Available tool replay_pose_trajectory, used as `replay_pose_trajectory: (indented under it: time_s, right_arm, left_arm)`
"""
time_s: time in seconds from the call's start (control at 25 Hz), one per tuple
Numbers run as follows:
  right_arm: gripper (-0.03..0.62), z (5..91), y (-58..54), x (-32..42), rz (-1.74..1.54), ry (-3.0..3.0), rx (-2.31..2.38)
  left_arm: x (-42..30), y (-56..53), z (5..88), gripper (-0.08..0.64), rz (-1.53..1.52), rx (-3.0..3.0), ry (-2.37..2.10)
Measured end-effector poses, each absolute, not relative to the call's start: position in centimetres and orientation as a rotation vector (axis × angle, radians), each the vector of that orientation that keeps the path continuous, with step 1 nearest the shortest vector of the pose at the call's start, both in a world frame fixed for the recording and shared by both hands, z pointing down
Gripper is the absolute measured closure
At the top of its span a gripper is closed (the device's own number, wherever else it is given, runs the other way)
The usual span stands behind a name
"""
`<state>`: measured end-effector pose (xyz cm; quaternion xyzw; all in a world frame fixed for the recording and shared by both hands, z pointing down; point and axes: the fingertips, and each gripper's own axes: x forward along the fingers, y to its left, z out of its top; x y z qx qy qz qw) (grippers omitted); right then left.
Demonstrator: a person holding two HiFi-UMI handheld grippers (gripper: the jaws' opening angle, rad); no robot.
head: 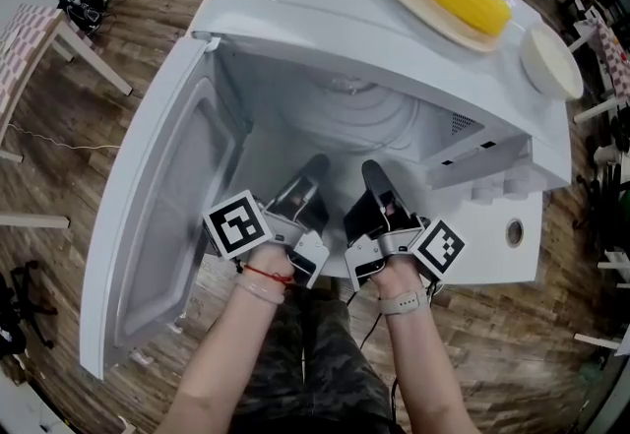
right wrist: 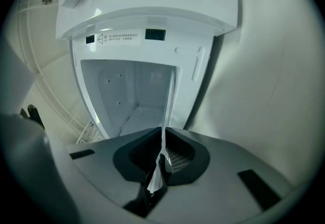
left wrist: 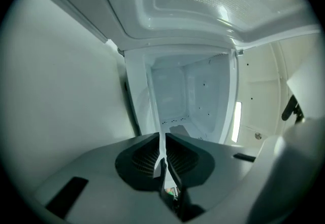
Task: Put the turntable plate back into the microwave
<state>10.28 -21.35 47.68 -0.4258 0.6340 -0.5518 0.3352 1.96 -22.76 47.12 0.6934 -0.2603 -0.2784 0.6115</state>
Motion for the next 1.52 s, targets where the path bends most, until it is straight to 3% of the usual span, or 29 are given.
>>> replay_pose_trajectory:
  time_s: [0.16, 0.72, 1.52]
  right_arm:
    - [0.551, 47.5, -20.8, 9.4, -1.415, 1.774, -1.172]
    - [0.551, 46.7, -18.5, 8.6, -1.17, 2.279, -1.525]
    - [0.551, 43.7, -14.7, 5.0, -1.217, 2.47, -1.444]
  left_arm:
    - [2.2, -21.5, 48.1, 0.529, -0.476, 1.692, -0.67]
    - [2.8, -19.0, 46.3, 0.548, -0.316, 1.982, -0.718]
    - [2.3, -15.5, 43.2, 0.548, -0.161, 2.073, -0.739]
